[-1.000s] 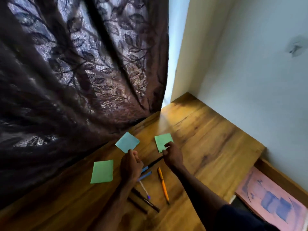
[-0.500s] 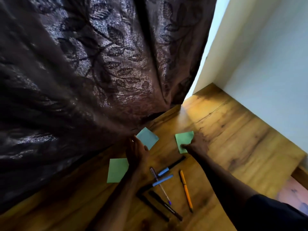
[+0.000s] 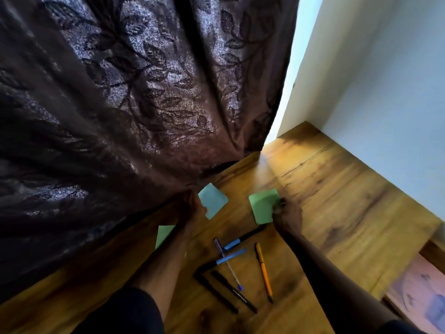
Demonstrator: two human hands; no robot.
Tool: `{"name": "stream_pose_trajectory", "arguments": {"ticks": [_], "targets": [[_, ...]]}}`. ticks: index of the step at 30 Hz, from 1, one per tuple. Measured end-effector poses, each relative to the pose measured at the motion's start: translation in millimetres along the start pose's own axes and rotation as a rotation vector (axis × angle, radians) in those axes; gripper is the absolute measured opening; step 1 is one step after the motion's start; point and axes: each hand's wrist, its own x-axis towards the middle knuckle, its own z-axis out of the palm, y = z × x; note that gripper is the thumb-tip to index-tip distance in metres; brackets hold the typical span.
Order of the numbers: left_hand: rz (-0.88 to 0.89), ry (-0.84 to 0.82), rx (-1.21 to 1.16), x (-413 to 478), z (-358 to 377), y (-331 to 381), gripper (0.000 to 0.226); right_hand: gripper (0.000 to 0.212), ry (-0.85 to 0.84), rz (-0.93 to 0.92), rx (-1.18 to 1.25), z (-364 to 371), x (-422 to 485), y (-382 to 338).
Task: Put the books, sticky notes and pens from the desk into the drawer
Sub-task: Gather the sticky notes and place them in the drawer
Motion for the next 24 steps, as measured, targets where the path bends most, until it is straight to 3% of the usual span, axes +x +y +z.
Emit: {"name": "stream_pose_trajectory", "arguments": {"ticks": [3,7,11,18,22,24], "targets": [[-0.020,0.163,0.000,-5.7,-3.0,3.5,0.021,0.024,0.055,0.010,0.132,-10.8,-11.0,3.1],[0.012,0.220,-0.096,-38.2,-9.5,19.1,0.007,0.021,0.107,0.083,0.357,-26.5,-31.3,20.9],[-0.079,0.159,-0.276,-79.5,-3.8,31.6,0.011,0.018,0.087,0.181,0.512,-36.5,-51.2,49.0],[-0.187,0.040,-0.720,-165.8,23.8,71.6,0.017,0.031,0.017,0.402,0.849,-66.1,-98.9,95.5],[-0.222,-0.061,-0.816,-216.4,47.2,87.4,0.018,0.044,-0.098,0.530,0.986,-105.6,-132.7,127.1],[-0.238,-0.107,-0.849,-240.6,61.0,91.5,0.024,0.039,-0.156,0.602,1.086,-122.7,-150.4,140.4]]}}
